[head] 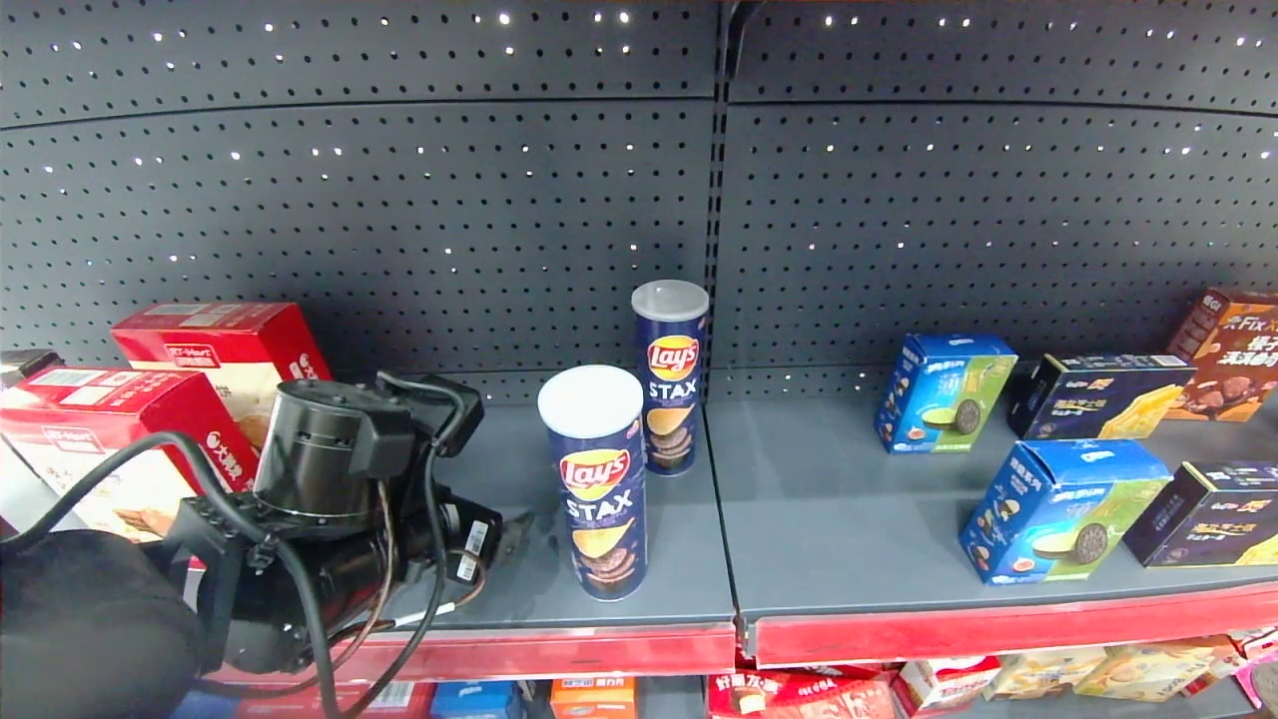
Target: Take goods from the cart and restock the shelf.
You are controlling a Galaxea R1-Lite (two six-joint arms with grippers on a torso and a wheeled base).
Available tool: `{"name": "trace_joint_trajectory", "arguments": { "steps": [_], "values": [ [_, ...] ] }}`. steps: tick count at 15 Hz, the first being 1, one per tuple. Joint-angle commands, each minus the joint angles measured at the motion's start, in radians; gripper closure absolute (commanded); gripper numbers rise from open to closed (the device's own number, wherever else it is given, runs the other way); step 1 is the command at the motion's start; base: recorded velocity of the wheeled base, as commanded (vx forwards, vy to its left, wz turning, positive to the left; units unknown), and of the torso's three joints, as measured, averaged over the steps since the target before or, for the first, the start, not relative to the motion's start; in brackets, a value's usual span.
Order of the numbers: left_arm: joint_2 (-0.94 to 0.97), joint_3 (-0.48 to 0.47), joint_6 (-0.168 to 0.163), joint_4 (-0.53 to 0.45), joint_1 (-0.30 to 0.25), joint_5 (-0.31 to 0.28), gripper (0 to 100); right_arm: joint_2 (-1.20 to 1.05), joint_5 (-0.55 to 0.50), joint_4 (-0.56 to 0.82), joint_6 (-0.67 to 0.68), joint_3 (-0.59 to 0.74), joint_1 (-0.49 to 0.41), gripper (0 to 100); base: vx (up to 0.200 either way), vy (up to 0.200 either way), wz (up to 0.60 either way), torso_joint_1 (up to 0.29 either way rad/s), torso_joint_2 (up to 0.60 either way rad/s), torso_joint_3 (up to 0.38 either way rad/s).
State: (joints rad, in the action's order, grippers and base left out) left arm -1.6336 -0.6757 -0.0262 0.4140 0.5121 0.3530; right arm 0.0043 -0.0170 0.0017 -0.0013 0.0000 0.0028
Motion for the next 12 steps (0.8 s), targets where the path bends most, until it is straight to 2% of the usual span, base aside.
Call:
{"name": "trace_joint_trajectory", "arguments": {
  "steps": [1,3,5,6,7,9,12],
  "values": [
    [-0.051,-0.034,0.002,0.011,0.002,0.001,0,0.003,0.000,0.000,0.000,0.000,0.000,0,0.000,0.000,0.00,0.000,0.00,0.000],
    [-0.072,-0.068,0.020,0.011,0.014,0.037,0,0.003,0.000,0.000,0.000,0.000,0.000,0,0.000,0.000,0.00,0.000,0.00,0.000],
    [-0.074,-0.073,0.075,0.011,0.032,0.069,0,0.003,0.000,0.001,0.000,0.000,0.000,0,0.000,0.000,0.00,0.000,0.00,0.000],
    [-0.074,-0.074,0.089,0.011,0.039,0.080,0,0.003,0.000,0.000,0.000,0.000,0.000,0,0.000,0.000,0.00,0.000,0.00,0.000],
    [-0.074,-0.074,0.097,0.011,0.042,0.081,0,0.003,0.000,0.000,0.000,0.000,0.000,0,0.000,0.000,0.00,0.000,0.00,0.000],
    [-0.068,-0.067,0.144,0.009,0.060,0.077,0,0.003,0.000,0.000,0.000,0.000,0.000,0,0.000,0.000,0.00,0.000,0.00,0.000],
    [-0.061,-0.053,0.164,0.011,0.075,0.060,0,0.003,0.000,0.000,0.000,0.000,0.000,0,0.000,0.000,0.00,0.000,0.00,0.000]
  ]
}}
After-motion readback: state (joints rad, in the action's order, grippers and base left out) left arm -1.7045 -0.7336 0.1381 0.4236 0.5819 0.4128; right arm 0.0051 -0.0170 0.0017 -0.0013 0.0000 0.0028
